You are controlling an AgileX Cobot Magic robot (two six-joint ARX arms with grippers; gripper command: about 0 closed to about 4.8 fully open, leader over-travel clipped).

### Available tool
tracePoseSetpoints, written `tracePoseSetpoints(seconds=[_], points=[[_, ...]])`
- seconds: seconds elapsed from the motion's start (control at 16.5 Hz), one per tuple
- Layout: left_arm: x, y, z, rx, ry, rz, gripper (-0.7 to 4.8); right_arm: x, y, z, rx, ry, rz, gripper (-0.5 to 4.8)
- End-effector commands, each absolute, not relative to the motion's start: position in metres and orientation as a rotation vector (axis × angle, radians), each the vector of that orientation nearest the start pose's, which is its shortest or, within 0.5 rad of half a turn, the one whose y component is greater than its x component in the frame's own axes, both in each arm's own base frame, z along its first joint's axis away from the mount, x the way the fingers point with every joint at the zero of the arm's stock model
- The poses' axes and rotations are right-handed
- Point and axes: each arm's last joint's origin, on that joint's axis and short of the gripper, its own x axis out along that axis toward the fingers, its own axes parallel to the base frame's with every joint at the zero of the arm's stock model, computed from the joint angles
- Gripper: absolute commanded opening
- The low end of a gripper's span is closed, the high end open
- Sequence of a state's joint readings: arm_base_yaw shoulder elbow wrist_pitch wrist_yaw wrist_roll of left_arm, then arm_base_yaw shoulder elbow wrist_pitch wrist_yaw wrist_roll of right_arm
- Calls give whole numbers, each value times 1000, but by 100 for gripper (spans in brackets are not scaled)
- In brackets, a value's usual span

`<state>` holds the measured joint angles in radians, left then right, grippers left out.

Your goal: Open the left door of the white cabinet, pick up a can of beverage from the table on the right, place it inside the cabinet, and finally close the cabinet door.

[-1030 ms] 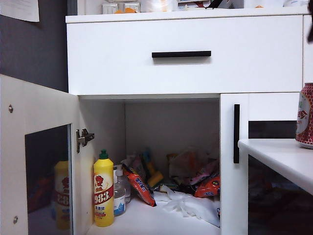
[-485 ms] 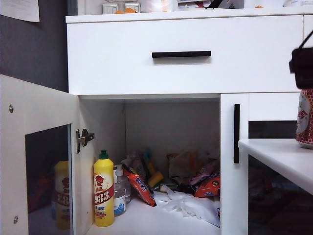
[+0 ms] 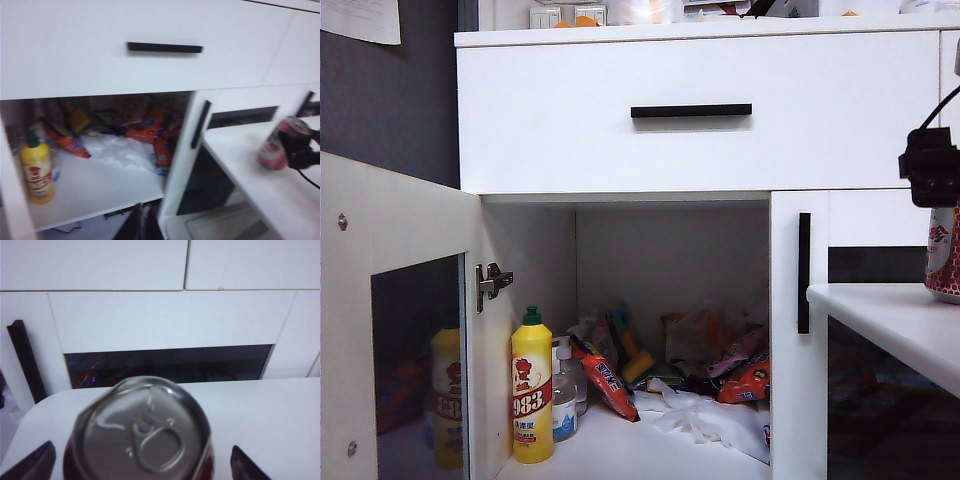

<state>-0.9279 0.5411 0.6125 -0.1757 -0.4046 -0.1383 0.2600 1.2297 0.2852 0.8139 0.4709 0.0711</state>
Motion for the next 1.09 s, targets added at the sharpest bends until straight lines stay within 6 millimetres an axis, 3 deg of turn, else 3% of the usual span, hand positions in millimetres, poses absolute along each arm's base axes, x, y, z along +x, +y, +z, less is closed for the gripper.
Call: tracePoseSetpoints(seconds=[0.06,1.09], points=[[86,-95,308,-70,110,-497,-5,217,43,177,45,73,-220,479],[86,-94,306,-52,133,-493,-5,229,41,151,53,146,-246,479]])
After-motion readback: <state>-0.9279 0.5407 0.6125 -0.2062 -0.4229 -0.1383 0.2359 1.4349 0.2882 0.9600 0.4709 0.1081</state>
